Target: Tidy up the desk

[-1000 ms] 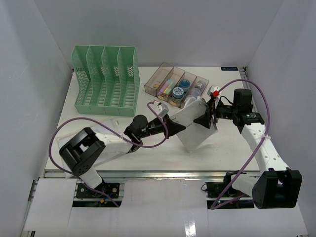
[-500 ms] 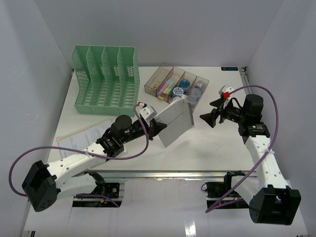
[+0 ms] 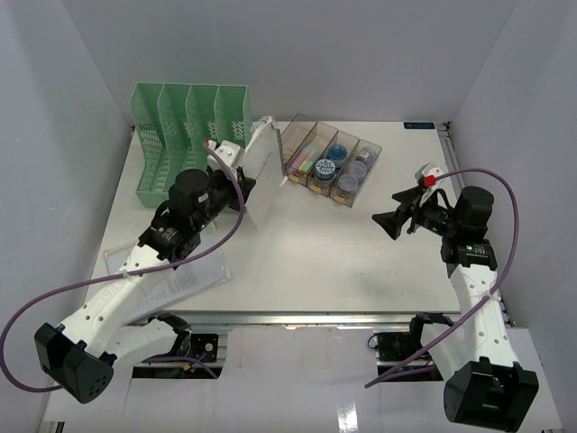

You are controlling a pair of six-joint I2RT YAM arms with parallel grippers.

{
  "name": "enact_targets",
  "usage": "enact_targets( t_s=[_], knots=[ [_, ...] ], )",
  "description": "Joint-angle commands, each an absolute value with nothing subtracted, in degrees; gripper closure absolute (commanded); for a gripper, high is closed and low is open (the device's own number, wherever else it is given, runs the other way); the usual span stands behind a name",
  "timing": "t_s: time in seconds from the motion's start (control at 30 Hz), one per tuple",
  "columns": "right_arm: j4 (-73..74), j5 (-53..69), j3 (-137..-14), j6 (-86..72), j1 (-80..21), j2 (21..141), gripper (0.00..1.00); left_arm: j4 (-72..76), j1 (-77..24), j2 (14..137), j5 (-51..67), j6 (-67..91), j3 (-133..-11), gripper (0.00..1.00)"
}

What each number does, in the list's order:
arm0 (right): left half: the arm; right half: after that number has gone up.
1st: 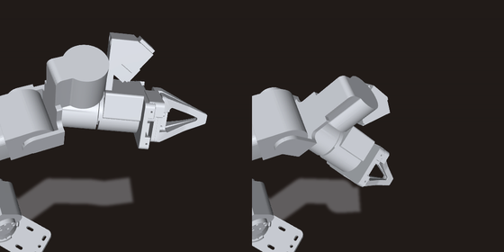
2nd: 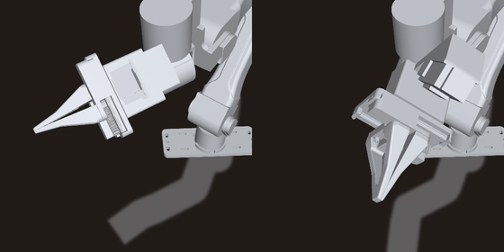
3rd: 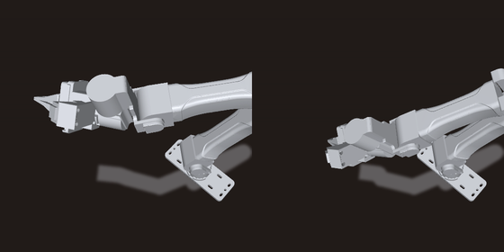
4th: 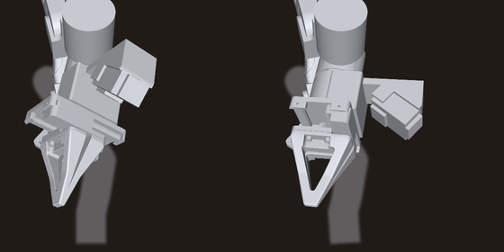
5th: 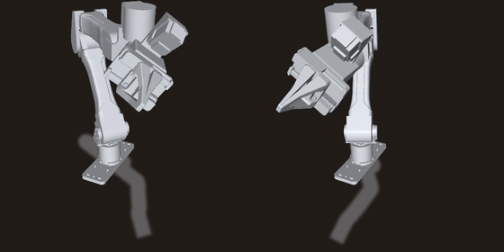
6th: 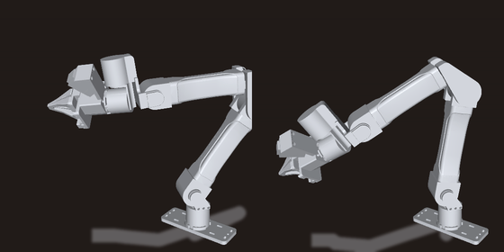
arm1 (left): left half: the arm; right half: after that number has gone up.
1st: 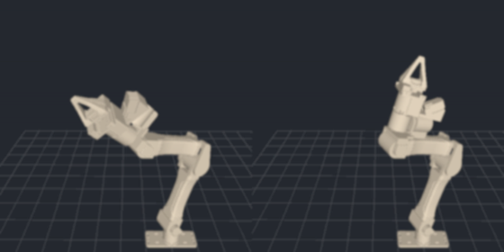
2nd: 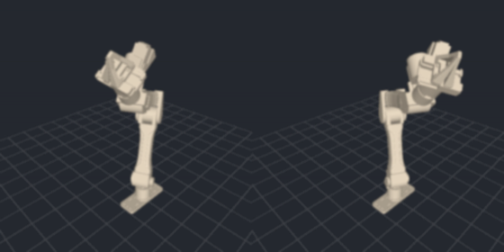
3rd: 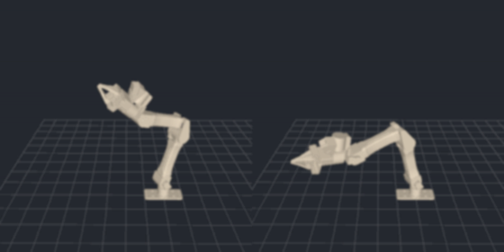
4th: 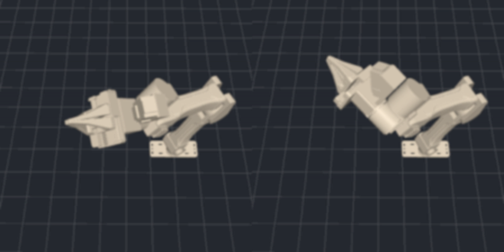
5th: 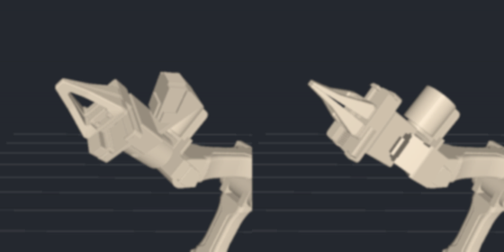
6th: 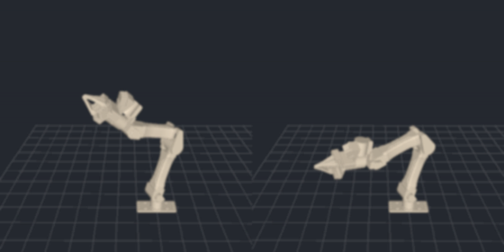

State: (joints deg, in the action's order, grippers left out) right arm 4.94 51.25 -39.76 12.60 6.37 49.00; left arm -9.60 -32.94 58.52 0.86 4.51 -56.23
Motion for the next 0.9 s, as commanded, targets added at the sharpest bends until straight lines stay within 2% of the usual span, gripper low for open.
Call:
enact_targets(
  t_s=[0.0,0.27,0.6,0.87],
  knots=[
    [2.02,53.86,-39.29,11.78,6.68,47.94,0.1,-10.99,-31.35,58.51,-3.67,4.7,-64.73,1.0],
    [2.11,54.4,-39.29,11.69,6.68,49.31,0.1,-12.31,-26.44,61.98,-7.99,4.22,-75.51,1.0],
    [2.02,55.02,-38.76,12.21,6.68,49.83,0.1,-14.76,-15.49,72.03,-2.9,6.77,-88.7,1.0],
    [1.23,55.11,-38.14,12.04,6.59,50.54,0.1,-12.39,-12.57,78.71,-1.12,6.43,-89.91,1.0]
  ],
)
